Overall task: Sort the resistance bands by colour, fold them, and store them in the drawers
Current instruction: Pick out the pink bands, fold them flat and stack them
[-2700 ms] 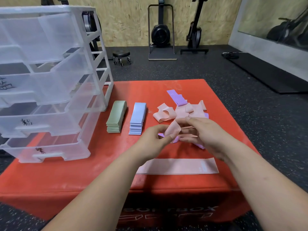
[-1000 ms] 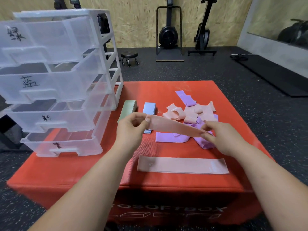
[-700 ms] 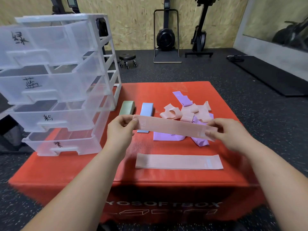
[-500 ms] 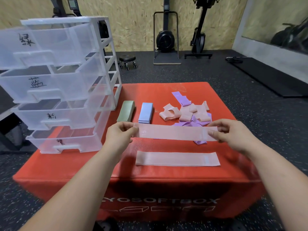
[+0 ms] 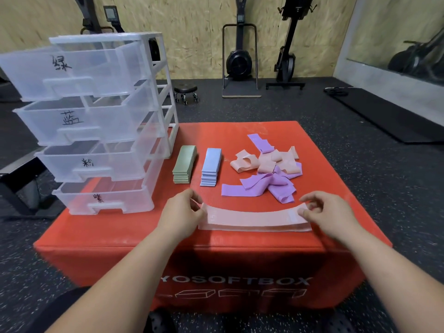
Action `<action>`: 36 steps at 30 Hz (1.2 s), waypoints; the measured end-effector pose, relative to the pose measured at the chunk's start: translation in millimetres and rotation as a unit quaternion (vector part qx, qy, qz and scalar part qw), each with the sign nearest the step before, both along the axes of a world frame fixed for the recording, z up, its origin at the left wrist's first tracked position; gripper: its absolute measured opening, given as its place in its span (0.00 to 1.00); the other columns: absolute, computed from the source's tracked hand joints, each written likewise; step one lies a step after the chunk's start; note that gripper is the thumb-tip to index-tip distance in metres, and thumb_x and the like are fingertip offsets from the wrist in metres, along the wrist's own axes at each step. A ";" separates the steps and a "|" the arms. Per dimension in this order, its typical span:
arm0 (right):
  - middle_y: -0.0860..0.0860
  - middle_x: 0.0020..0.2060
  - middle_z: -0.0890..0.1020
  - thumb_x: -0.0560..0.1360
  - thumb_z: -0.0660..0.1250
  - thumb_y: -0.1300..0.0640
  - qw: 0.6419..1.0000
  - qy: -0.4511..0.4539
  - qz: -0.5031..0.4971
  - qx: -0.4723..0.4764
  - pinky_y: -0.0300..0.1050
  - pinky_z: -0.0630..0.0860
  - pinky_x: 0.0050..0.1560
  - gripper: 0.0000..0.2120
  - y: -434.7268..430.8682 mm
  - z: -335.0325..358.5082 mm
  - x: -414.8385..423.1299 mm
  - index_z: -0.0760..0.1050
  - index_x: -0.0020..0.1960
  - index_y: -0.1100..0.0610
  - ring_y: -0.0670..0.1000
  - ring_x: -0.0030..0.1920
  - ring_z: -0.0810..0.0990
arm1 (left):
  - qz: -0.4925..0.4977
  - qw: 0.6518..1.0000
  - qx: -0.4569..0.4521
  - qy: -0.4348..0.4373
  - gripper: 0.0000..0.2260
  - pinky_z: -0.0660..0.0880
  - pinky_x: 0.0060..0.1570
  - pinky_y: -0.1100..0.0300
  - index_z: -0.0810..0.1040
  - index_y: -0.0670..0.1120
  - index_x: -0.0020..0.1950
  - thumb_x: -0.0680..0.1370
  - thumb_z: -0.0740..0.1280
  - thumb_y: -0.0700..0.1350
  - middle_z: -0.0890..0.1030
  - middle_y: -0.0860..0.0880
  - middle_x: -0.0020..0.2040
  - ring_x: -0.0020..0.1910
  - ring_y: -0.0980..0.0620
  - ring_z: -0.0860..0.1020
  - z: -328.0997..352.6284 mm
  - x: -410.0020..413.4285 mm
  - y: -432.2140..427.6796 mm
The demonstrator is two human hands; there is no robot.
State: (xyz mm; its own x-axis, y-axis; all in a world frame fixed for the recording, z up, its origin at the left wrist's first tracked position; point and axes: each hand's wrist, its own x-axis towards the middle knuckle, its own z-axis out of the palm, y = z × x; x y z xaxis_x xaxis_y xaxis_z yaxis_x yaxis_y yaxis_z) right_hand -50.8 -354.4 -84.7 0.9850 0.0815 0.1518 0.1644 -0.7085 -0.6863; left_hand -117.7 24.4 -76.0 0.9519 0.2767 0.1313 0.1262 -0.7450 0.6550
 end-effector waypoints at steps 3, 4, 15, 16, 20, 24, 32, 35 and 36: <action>0.44 0.36 0.83 0.70 0.81 0.58 0.999 -0.018 0.000 -0.047 0.34 0.70 0.38 0.13 5.8 -4.8 -6.5 0.83 0.50 0.46 0.45 0.34 0.79 | -0.013 0.999 0.049 0.002 0.05 0.75 0.41 0.56 0.79 0.53 0.49 0.75 0.73 0.48 0.84 0.57 0.38 0.41 0.55 0.81 -9.1 -1.3 -0.1; 0.44 0.36 0.83 0.70 0.81 0.57 0.998 -0.019 0.003 -0.063 0.32 0.69 0.38 0.12 6.5 -6.9 -6.9 0.83 0.50 0.46 0.44 0.34 0.80 | -0.019 0.997 0.070 0.007 0.05 0.76 0.42 0.56 0.80 0.54 0.50 0.76 0.73 0.49 0.83 0.57 0.39 0.42 0.53 0.81 -11.5 -1.6 0.4; 0.39 0.55 0.79 0.66 0.84 0.48 0.989 0.034 0.091 -0.114 0.29 0.71 0.47 0.24 -13.5 11.9 -2.8 0.79 0.58 0.38 0.39 0.49 0.80 | -0.134 0.985 0.105 -0.029 0.18 0.77 0.56 0.56 0.80 0.56 0.63 0.75 0.76 0.47 0.80 0.58 0.58 0.54 0.56 0.79 -9.5 5.8 18.7; 0.37 0.57 0.79 0.65 0.85 0.49 0.984 0.061 0.117 -0.123 0.27 0.71 0.50 0.28 -16.1 13.3 -3.4 0.78 0.61 0.38 0.38 0.52 0.80 | -0.169 0.980 0.109 -0.017 0.21 0.75 0.59 0.58 0.79 0.56 0.67 0.75 0.77 0.50 0.80 0.58 0.62 0.58 0.57 0.78 -9.3 5.3 19.3; 0.36 0.57 0.82 0.65 0.85 0.53 0.970 0.075 0.154 -0.171 0.38 0.75 0.62 0.29 -17.4 11.5 -6.1 0.81 0.63 0.42 0.41 0.57 0.80 | -0.242 0.956 0.163 0.036 0.30 0.71 0.68 0.59 0.76 0.57 0.73 0.73 0.80 0.54 0.78 0.60 0.67 0.66 0.57 0.73 -13.0 5.0 20.2; 0.37 0.54 0.83 0.66 0.84 0.53 0.969 0.060 0.156 -0.179 0.43 0.77 0.61 0.25 -15.8 11.5 -5.4 0.82 0.60 0.42 0.42 0.55 0.81 | -0.234 0.955 0.179 0.019 0.25 0.73 0.62 0.59 0.78 0.57 0.70 0.74 0.79 0.53 0.80 0.60 0.62 0.60 0.57 0.75 -12.1 6.2 20.8; 0.36 0.55 0.79 0.66 0.83 0.46 0.963 0.064 0.179 -0.190 0.27 0.72 0.52 0.23 -16.0 11.5 3.4 0.81 0.59 0.38 0.37 0.52 0.80 | -0.250 0.952 0.174 0.028 0.27 0.73 0.63 0.58 0.78 0.58 0.70 0.73 0.77 0.60 0.79 0.60 0.63 0.62 0.57 0.74 -7.1 9.8 19.6; 0.37 0.54 0.79 0.70 0.80 0.44 0.968 0.012 0.172 -0.183 0.42 0.78 0.57 0.18 -6.1 12.4 13.0 0.81 0.58 0.38 0.39 0.51 0.80 | -0.243 0.955 0.170 0.010 0.25 0.75 0.64 0.55 0.78 0.57 0.70 0.75 0.75 0.62 0.79 0.58 0.62 0.63 0.56 0.75 -5.6 17.0 15.1; 0.38 0.54 0.79 0.71 0.79 0.44 0.969 -0.007 0.166 -0.181 0.46 0.78 0.59 0.17 -1.0 13.0 17.3 0.81 0.59 0.39 0.41 0.52 0.80 | -0.239 0.956 0.172 0.005 0.24 0.75 0.64 0.55 0.78 0.57 0.70 0.76 0.75 0.61 0.79 0.58 0.63 0.63 0.55 0.75 -4.9 20.8 12.5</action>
State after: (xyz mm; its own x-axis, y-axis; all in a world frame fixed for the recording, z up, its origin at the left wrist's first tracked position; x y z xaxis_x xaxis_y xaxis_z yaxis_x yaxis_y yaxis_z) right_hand -33.5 -355.4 -71.7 0.8939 0.4433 0.0670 0.4311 -0.8090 -0.3996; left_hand -96.9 37.0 -80.9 0.9603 -0.2487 0.1261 -0.2779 -0.8901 0.3612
